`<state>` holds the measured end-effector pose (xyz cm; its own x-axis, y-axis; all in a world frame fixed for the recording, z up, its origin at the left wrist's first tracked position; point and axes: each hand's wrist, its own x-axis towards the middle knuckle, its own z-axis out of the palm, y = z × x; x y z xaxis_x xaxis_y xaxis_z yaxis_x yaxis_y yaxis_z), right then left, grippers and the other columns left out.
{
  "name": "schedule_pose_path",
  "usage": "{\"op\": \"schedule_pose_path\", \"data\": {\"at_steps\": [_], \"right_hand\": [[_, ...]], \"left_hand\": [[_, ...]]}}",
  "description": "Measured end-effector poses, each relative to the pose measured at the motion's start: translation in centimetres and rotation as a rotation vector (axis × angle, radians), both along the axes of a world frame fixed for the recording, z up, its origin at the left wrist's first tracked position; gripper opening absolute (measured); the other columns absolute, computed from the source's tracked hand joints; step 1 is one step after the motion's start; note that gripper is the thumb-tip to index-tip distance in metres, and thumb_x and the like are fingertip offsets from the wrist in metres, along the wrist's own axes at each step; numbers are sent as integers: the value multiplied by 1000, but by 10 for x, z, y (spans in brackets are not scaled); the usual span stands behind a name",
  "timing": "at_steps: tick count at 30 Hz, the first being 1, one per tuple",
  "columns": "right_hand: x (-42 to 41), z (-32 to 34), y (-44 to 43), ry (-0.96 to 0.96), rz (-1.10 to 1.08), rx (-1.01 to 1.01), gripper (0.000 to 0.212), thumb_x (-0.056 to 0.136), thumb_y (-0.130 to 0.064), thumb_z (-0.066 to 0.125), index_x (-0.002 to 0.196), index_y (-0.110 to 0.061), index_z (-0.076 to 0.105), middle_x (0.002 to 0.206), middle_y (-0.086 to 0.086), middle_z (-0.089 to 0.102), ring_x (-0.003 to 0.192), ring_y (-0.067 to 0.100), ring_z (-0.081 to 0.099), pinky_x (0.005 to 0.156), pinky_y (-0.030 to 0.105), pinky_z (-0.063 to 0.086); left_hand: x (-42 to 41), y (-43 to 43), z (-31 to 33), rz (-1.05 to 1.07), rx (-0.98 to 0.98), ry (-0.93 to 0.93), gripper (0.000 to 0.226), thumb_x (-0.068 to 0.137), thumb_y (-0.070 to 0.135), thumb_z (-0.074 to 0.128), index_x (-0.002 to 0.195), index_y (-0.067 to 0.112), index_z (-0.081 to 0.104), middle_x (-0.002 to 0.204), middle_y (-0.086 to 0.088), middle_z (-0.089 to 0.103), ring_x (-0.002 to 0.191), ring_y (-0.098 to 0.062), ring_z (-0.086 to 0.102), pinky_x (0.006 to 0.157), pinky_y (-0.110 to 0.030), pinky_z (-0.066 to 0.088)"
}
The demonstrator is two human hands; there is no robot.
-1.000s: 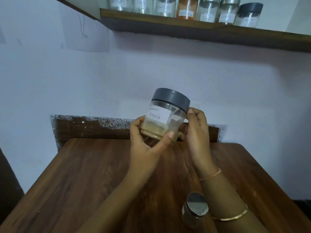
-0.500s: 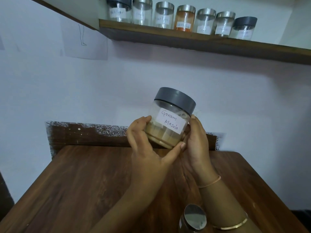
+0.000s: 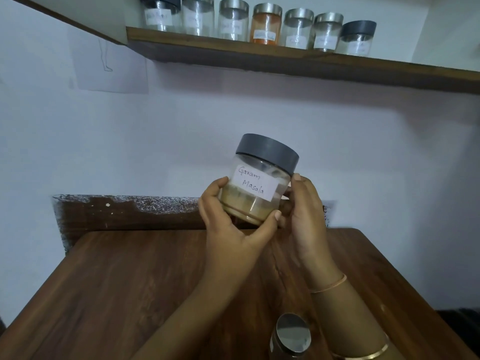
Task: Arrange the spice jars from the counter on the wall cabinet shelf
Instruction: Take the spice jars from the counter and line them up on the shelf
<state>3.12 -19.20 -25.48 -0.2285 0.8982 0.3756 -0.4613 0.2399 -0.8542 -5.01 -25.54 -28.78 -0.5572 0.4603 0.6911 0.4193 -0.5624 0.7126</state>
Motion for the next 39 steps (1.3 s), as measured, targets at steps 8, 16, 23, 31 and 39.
{"op": "schedule_pose_path", "data": {"at_steps": [8, 16, 23, 31, 39], "right_hand": [[36, 12, 16, -104, -121, 93, 16, 97, -32, 49, 105, -19, 56, 94, 0, 71, 89, 29, 69, 71, 38, 56], [89, 29, 47, -307, -103, 300, 52, 78, -49, 57, 126, -41, 39, 117, -18, 58, 109, 4, 60, 79, 15, 56], [126, 50, 94, -416, -153, 392, 55, 81, -40, 67, 118, -50, 28, 110, -32, 45, 96, -15, 49, 73, 1, 48], [151, 93, 161, -552, -524, 592, 94, 68, -61, 70, 143, -29, 25, 119, -11, 28, 108, -1, 42, 80, 3, 44], [175, 141, 228, -526, -652, 679, 99, 61, -58, 78, 141, -24, 30, 120, -4, 39, 120, 17, 41, 98, 36, 47]], "left_hand": [[27, 35, 6, -232, 31, -78, 70, 62, 19, 78, 115, 27, 33, 125, -2, 43, 105, 5, 54, 77, -8, 47], [71, 88, 19, -340, 31, -157, 62, 72, 12, 75, 116, 32, 36, 119, 5, 54, 99, 4, 61, 70, -8, 49], [102, 144, 34, -326, -45, -83, 66, 77, 25, 75, 129, 34, 36, 119, 13, 58, 104, 2, 61, 75, -12, 51], [154, 215, 84, -189, 45, 128, 71, 77, 40, 70, 132, 13, 35, 121, 7, 53, 107, -6, 58, 90, -35, 55], [175, 276, 134, -138, 99, 276, 85, 74, 12, 77, 139, 15, 23, 129, -5, 47, 108, -9, 55, 82, -19, 54]]}}
